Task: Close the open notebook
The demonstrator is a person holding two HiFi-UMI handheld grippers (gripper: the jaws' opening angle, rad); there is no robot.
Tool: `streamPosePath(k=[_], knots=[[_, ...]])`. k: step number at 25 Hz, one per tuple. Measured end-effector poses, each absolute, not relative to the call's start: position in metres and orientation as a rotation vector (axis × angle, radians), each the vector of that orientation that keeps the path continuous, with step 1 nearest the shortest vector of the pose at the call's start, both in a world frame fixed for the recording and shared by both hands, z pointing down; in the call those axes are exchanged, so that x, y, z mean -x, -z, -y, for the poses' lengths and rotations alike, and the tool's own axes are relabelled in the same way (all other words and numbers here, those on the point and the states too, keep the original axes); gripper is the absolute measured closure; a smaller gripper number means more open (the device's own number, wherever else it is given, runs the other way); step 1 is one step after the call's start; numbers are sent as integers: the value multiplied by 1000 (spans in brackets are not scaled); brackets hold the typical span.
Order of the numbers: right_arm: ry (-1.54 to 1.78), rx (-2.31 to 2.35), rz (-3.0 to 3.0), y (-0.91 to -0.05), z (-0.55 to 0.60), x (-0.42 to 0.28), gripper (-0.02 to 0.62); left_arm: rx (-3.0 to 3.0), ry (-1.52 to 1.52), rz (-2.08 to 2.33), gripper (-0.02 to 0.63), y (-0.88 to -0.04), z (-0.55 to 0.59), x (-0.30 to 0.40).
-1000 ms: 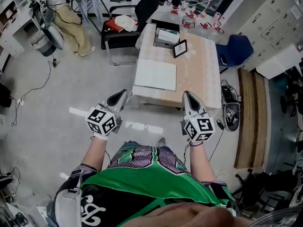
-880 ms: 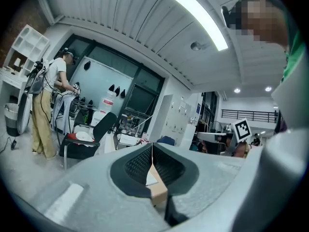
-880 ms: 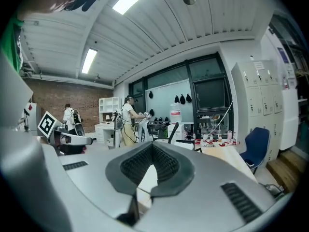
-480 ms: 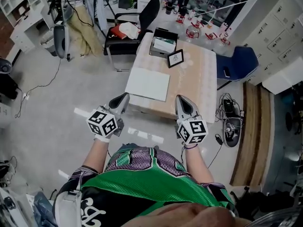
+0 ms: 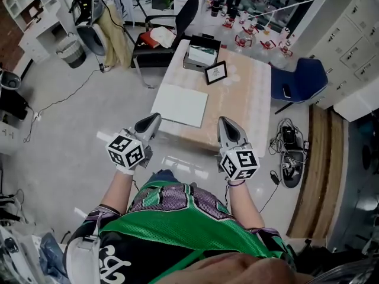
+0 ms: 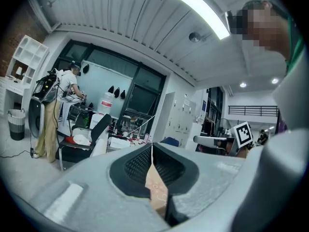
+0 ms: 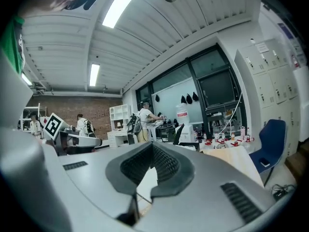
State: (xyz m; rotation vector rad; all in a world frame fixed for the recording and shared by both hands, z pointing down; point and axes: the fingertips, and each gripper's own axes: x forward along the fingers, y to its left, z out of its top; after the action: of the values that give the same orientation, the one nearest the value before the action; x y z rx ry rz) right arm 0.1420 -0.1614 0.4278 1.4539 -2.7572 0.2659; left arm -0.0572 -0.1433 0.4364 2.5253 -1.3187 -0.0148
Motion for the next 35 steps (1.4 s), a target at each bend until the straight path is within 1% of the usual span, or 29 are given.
streamPosePath(k=[5, 6, 8, 9, 16, 27, 35], knots=[[-180, -1489, 2757, -410, 178, -124, 597, -2564, -34, 1301, 582, -435, 169, 71], [-173, -1496, 2755, -408, 182, -120, 597, -2570, -44, 1294, 560, -435, 175, 75], [-158, -1504, 2749, -406, 187, -112, 597, -2575, -53, 1277, 471, -438, 187, 82], [-148, -1509, 2743, -405, 189, -109, 597, -2575, -56, 1270, 466, -441, 192, 85], [-144, -1530, 2697, -412, 200, -91, 597, -2544, -137, 1255, 466, -478, 225, 114], [-186, -1569, 2596, -442, 214, -62, 597, -2413, -331, 1168, 466, -593, 262, 150], [-240, -1621, 2498, -461, 220, -45, 597, -2363, -469, 1087, 466, -657, 289, 170]])
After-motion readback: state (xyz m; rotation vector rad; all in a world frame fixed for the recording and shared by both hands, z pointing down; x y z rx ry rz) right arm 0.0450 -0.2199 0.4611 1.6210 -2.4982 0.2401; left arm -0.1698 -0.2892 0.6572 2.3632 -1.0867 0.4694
